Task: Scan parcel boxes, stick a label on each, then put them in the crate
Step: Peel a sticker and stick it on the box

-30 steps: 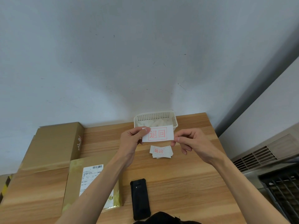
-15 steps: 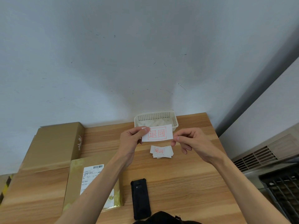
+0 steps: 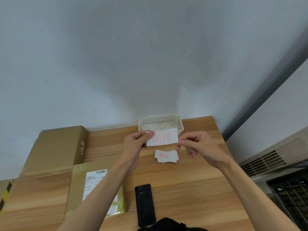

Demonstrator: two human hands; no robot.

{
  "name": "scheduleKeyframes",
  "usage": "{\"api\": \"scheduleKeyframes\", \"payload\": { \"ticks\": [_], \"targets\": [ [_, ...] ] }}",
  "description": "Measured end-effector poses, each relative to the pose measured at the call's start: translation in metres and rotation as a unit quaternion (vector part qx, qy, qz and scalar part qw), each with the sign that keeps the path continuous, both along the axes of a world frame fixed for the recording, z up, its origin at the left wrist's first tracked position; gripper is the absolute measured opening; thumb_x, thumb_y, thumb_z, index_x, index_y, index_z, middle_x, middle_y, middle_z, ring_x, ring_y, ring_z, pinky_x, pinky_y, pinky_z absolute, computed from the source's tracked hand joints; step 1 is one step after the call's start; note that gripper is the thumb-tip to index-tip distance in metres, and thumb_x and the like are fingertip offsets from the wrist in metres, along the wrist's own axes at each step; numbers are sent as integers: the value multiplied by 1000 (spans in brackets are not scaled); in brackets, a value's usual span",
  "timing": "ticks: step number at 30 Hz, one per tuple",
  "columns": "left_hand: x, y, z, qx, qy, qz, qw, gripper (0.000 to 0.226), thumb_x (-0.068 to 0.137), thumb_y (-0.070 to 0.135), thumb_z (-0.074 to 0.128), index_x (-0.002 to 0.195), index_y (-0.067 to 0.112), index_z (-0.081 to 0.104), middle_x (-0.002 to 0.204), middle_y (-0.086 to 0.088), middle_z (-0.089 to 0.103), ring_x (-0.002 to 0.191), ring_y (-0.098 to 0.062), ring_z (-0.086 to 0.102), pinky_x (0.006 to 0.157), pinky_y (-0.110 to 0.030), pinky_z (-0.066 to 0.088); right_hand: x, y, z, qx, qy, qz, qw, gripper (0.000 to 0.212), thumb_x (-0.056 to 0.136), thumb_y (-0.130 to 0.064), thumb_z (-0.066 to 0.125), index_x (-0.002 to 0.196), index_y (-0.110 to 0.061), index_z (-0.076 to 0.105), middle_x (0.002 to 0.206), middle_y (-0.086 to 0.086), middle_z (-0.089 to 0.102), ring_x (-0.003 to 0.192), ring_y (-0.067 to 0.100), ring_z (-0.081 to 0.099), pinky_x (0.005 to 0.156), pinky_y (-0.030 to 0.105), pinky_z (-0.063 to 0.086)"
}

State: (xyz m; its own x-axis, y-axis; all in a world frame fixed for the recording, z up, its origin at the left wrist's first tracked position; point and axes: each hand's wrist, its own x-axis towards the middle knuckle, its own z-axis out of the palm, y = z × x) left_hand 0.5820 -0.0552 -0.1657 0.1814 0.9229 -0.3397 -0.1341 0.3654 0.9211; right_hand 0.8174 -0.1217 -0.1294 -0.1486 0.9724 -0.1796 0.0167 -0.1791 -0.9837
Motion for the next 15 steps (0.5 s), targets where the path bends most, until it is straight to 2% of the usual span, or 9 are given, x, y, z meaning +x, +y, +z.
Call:
{"api": "scheduleKeyframes", "payload": {
  "ticks": [5, 8, 10, 11, 14, 15],
  "targets": [
    [1, -1, 2, 6, 27, -6, 1000, 10, 90, 18, 75, 96, 12, 81, 99, -10, 78, 88, -25, 60, 64, -25, 43, -1, 0, -1, 1, -10, -4, 1000, 13, 95, -3, 65, 95, 3, 76, 92, 18, 76, 49, 13, 36, 54, 33, 44],
    [4, 1, 0, 72, 137, -22, 988, 21, 88, 25, 78, 109, 25, 76, 103, -1, 75, 87, -15, 61, 64, -18, 48, -3, 0, -3, -1, -8, -16, 1000, 13, 94, -2, 65, 94, 3, 76, 91, 19, 76, 48, 12, 37, 54, 34, 41],
    [5, 1, -2, 150, 233, -29, 960, 36, 86, 29, 81, 118, 32, 66, 105, 9, 69, 91, -9, 61, 71, -17, 49, -5, 0, -3, 1, -10, -24, 1000, 12, 94, -2, 65, 93, 3, 76, 90, 20, 75, 48, 11, 39, 53, 34, 41],
    [6, -1, -2, 196, 268, -34, 943, 34, 86, 30, 80, 117, 34, 65, 105, 12, 67, 93, -6, 60, 74, -17, 47, -6, 0, -3, 4, -14, -27, 1000, 13, 94, -2, 65, 93, 4, 76, 90, 20, 75, 48, 9, 42, 53, 33, 41],
    [12, -10, 5, 346, 300, -95, 884, 8, 91, 30, 74, 98, 29, 72, 94, 15, 66, 92, -8, 58, 76, -16, 40, -8, 1, -4, 17, -37, -44, 998, 13, 95, -3, 65, 93, 4, 76, 89, 19, 76, 51, 2, 53, 52, 28, 43],
    [14, -13, 8, 393, 302, -119, 860, 6, 91, 31, 72, 94, 27, 74, 91, 15, 65, 91, -9, 58, 76, -15, 38, -9, 1, -4, 20, -44, -47, 998, 12, 95, -3, 66, 92, 3, 76, 88, 17, 76, 52, 2, 54, 51, 26, 43]
  ]
}}
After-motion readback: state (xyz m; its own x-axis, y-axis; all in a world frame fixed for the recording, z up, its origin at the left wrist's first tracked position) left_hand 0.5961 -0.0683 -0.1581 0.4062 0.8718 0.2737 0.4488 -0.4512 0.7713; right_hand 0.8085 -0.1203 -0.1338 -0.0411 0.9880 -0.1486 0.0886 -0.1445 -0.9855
